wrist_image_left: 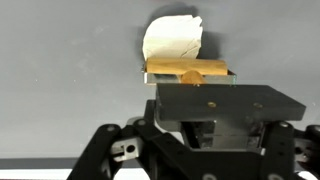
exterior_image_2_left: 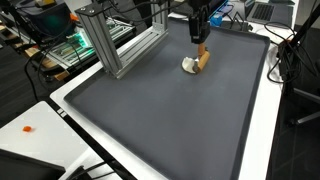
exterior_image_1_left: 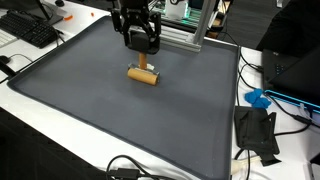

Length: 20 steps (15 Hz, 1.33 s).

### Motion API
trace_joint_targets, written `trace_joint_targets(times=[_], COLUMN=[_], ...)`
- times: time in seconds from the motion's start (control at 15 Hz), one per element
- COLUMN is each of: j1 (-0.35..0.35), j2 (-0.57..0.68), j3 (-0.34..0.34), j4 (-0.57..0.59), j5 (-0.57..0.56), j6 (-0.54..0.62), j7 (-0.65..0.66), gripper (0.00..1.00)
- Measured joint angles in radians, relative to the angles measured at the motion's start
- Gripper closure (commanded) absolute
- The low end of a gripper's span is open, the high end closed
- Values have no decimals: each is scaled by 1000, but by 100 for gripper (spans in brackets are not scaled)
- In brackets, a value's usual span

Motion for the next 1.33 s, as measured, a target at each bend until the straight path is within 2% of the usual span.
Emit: trace_joint_targets(times=[0.4, 1.13, 1.33], j1=[2, 2, 2], j2=[11, -24, -23], j3=[-1, -5, -6], j4=[7, 42, 35], j5=[-12, -17, -17], j6=[5, -278, -332], j7=[36, 38, 100], gripper=[44, 44, 44])
